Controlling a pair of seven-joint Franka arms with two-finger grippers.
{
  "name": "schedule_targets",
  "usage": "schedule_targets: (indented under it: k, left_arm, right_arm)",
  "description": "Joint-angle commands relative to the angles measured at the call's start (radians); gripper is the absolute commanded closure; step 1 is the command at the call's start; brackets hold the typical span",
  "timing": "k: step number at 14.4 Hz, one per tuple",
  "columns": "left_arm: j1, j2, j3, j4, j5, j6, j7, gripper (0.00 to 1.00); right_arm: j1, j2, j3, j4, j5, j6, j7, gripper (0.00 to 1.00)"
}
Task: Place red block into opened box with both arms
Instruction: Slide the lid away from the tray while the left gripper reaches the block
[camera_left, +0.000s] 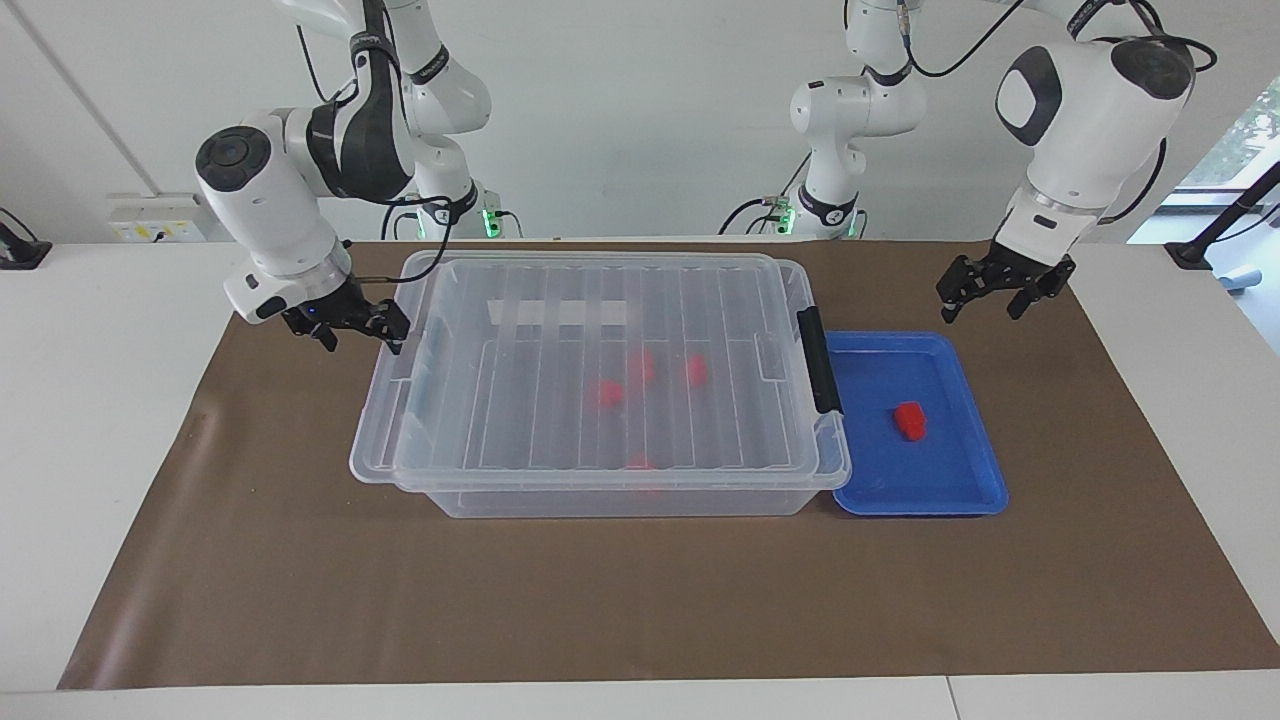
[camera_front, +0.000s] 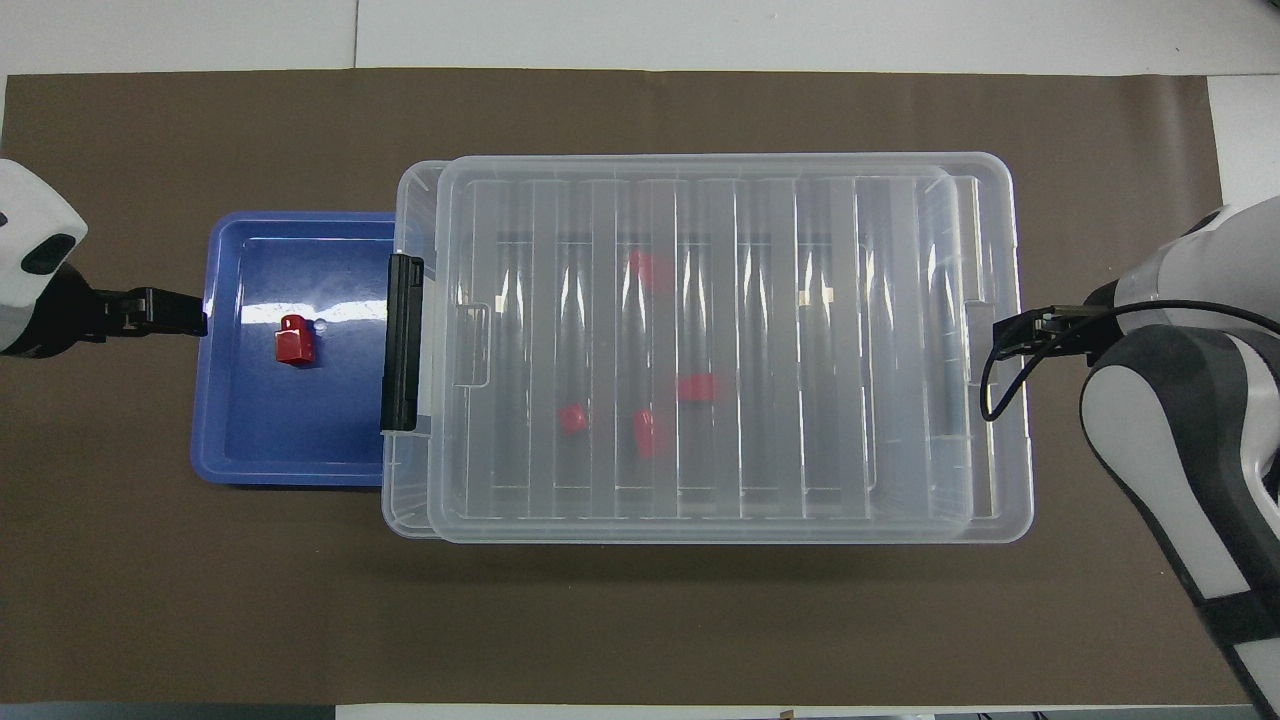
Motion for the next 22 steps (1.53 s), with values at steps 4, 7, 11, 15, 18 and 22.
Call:
schedule_targets:
  k: [4, 7, 11, 15, 18, 22]
  left_arm:
    - [0.001, 0.028, -0.003, -0.163, -0.018, 0.228, 0.012, 0.0]
    - [-0.019, 0.095, -0.003, -0.182, -0.018, 0.311, 0.016, 0.0]
    - [-0.037, 0.181, -0.003, -0.201, -0.018, 0.415, 0.015, 0.0]
    - [-0.027, 0.218, -0.003, -0.228, -0.018, 0.457, 0.018, 0.0]
    - [-0.022, 0.215, -0.002, -0.279, -0.018, 0.506, 0.019, 0.0]
    - [-0.02, 0.243, 0.0, -0.279, -0.018, 0.528, 0.027, 0.0]
  right_arm:
    - [-0.098, -0.019, 0.007, -0.021, -0.014, 0.017, -0.155, 0.0]
    - [-0.137, -0.018, 0.007, -0.016, -0.014, 0.016, -0.227, 0.0]
    - [-0.178, -0.013, 0.004, 0.003, -0.015, 0.008, -0.307, 0.0]
    - [-0.212, -0.013, 0.005, 0.003, -0.026, 0.012, -0.367, 0.0]
    - [-0.238, -0.013, 0.005, 0.003, -0.029, 0.016, -0.409, 0.0]
    - [-0.267, -0.012, 0.004, 0.003, -0.029, 0.02, -0.452, 0.0]
